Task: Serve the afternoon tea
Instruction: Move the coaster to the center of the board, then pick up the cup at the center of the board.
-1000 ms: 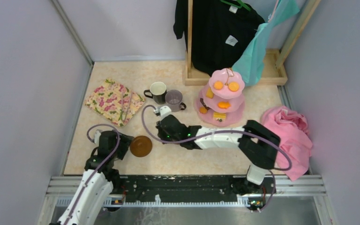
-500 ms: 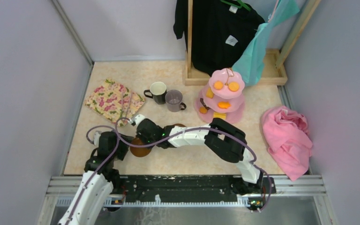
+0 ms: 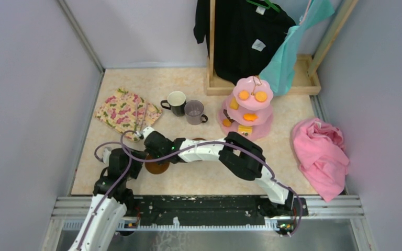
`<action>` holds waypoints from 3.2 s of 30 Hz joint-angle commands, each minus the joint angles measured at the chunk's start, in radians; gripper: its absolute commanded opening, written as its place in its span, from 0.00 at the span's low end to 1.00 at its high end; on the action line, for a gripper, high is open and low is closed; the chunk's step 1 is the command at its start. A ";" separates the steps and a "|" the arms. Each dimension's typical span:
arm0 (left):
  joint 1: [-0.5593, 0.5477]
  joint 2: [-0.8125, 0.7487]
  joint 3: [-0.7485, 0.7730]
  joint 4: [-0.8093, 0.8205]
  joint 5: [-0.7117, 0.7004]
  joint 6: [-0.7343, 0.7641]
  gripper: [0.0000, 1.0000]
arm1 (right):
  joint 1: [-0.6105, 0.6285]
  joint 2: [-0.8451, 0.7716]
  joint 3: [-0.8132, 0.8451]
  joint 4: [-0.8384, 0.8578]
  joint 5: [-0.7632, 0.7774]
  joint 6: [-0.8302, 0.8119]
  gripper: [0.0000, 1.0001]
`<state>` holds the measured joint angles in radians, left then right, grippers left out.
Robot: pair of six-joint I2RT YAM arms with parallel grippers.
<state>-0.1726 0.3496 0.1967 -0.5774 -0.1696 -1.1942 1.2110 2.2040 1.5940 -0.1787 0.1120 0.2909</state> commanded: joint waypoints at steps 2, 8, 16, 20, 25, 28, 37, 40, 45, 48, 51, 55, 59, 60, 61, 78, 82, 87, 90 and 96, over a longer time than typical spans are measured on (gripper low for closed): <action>-0.004 -0.015 -0.013 -0.030 -0.032 -0.013 0.77 | 0.007 0.046 0.048 -0.082 0.117 0.000 0.00; -0.004 -0.017 -0.020 -0.026 -0.033 -0.012 0.78 | -0.019 0.042 0.030 -0.097 0.168 0.020 0.00; -0.004 -0.017 -0.024 -0.017 -0.032 -0.007 0.78 | -0.070 0.027 0.004 -0.092 0.175 0.027 0.00; -0.004 -0.016 -0.023 -0.018 -0.036 -0.003 0.78 | -0.095 0.015 -0.015 -0.088 0.178 0.035 0.00; -0.004 -0.013 -0.020 -0.015 -0.034 0.003 0.78 | -0.117 -0.005 -0.052 -0.081 0.179 0.040 0.00; -0.004 -0.012 -0.019 -0.013 -0.032 0.005 0.78 | -0.124 -0.024 -0.073 -0.077 0.182 0.042 0.00; -0.005 -0.007 -0.009 0.010 -0.016 0.021 0.78 | -0.126 -0.067 -0.126 -0.071 0.165 0.045 0.00; -0.005 0.004 0.000 0.032 -0.013 0.036 0.79 | -0.123 -0.076 -0.127 -0.046 0.116 0.023 0.00; -0.004 0.051 0.063 0.070 -0.070 0.093 0.81 | -0.108 -0.089 -0.038 -0.044 0.074 -0.060 0.09; -0.005 0.082 0.115 0.111 -0.101 0.133 0.83 | -0.109 -0.103 0.027 -0.058 0.073 -0.096 0.23; -0.004 0.115 0.161 0.166 -0.107 0.157 0.84 | -0.110 -0.126 0.085 -0.086 0.090 -0.126 0.32; -0.005 0.182 0.212 0.267 -0.080 0.210 0.84 | -0.122 -0.189 0.094 -0.088 0.123 -0.159 0.37; -0.005 0.287 0.280 0.330 -0.054 0.279 0.85 | -0.144 -0.259 0.063 -0.083 0.161 -0.190 0.39; -0.005 0.311 0.298 0.343 -0.046 0.295 0.85 | -0.149 -0.281 0.054 -0.081 0.178 -0.202 0.39; -0.005 0.337 0.311 0.358 -0.040 0.312 0.85 | -0.154 -0.300 0.031 -0.075 0.196 -0.212 0.40; -0.005 0.709 0.470 0.549 0.114 0.497 0.84 | -0.382 -0.519 -0.222 -0.088 0.251 -0.306 0.56; -0.005 0.753 0.509 0.573 0.103 0.538 0.85 | -0.432 -0.524 -0.237 -0.101 0.200 -0.325 0.58; -0.004 0.781 0.532 0.578 0.107 0.542 0.85 | -0.481 -0.508 -0.243 -0.103 0.120 -0.339 0.58; -0.005 0.786 0.530 0.590 0.115 0.534 0.85 | -0.493 -0.486 -0.245 -0.102 0.074 -0.350 0.58; -0.005 0.802 0.542 0.604 0.125 0.527 0.85 | -0.510 -0.437 -0.249 -0.083 -0.019 -0.363 0.57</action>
<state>-0.1730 1.1389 0.7048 -0.0162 -0.0631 -0.6785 0.7120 1.7470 1.3483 -0.3042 0.1818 -0.0509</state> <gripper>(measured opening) 0.848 0.575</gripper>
